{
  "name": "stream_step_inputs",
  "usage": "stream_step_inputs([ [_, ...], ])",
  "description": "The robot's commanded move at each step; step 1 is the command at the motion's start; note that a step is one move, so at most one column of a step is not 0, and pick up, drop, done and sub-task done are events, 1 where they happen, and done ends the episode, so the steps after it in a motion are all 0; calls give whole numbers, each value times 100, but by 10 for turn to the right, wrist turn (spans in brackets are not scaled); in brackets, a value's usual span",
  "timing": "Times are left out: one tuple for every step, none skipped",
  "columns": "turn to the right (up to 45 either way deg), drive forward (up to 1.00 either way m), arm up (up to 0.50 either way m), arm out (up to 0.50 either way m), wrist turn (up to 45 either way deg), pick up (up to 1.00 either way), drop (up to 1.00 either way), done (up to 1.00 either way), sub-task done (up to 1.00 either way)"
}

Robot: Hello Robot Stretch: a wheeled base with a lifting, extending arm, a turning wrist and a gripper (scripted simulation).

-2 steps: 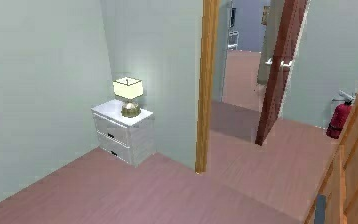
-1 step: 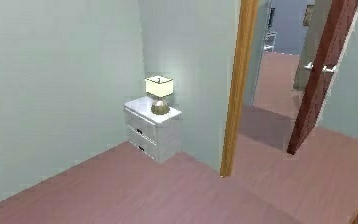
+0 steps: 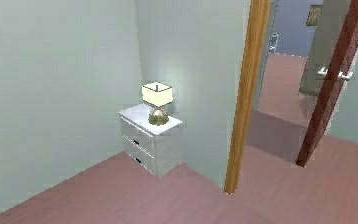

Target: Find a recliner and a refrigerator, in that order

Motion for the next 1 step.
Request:
stream_step_inputs([
  [-420,0,0,0,0,0,0,0,0],
])
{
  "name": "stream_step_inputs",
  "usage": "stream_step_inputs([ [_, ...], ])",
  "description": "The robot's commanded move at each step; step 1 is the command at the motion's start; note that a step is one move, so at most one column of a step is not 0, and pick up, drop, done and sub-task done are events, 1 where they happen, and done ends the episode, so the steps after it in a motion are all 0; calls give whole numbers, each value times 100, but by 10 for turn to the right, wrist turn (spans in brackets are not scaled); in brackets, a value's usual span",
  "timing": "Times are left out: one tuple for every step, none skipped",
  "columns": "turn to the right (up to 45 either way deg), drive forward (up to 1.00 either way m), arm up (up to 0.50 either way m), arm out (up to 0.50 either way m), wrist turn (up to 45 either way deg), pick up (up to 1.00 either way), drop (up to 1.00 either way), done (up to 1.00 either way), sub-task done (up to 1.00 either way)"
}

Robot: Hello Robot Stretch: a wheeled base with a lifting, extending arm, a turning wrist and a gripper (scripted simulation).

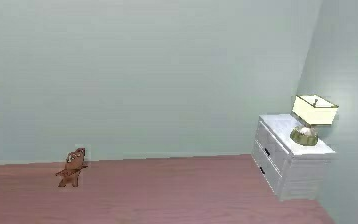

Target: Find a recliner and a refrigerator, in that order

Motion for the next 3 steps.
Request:
stream_step_inputs([
  [0,30,0,0,0,0,0,0,0],
  [450,0,0,0,0,0,0,0,0],
  [390,0,0,0,0,0,0,0,0],
])
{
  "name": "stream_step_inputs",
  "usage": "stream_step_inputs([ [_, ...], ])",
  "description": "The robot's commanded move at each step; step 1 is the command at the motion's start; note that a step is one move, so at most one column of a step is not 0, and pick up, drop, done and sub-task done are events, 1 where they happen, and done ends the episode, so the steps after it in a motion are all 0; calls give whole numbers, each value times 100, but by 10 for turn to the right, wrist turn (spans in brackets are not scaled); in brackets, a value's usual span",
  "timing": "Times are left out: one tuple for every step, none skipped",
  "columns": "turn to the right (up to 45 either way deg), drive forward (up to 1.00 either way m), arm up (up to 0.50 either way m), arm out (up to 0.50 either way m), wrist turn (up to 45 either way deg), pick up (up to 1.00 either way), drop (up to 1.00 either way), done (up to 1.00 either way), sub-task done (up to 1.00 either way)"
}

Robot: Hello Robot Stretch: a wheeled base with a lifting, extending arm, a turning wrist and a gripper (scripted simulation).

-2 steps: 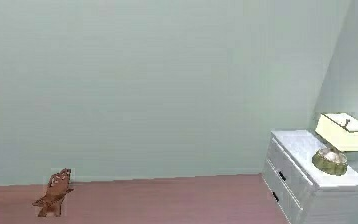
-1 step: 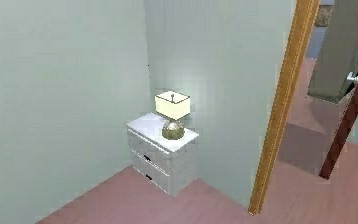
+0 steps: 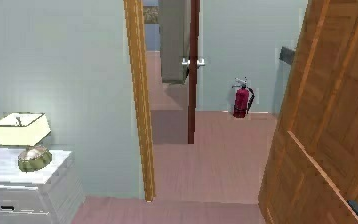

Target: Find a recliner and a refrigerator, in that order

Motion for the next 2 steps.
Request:
stream_step_inputs([
  [0,40,0,0,0,0,0,0,0],
  [30,0,0,0,0,0,0,0,0],
])
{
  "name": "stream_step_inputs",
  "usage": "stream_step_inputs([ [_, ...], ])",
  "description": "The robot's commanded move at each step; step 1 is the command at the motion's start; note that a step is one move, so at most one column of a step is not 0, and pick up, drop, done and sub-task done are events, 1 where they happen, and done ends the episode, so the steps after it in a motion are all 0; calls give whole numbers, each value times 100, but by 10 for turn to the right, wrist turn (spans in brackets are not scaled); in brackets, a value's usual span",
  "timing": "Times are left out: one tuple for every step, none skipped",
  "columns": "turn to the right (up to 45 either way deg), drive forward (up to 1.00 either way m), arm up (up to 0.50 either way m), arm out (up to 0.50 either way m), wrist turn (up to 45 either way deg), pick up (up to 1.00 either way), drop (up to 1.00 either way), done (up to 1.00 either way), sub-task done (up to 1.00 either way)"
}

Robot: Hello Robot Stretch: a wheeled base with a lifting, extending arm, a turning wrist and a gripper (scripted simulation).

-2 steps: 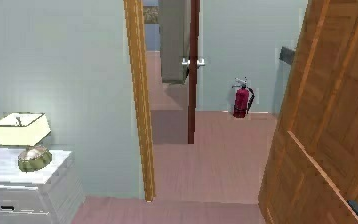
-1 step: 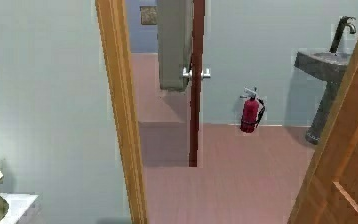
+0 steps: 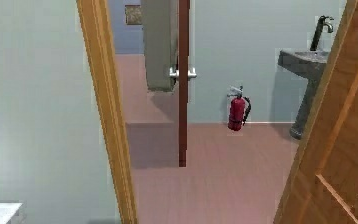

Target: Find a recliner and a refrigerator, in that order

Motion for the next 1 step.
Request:
stream_step_inputs([
  [0,30,0,0,0,0,0,0,0],
])
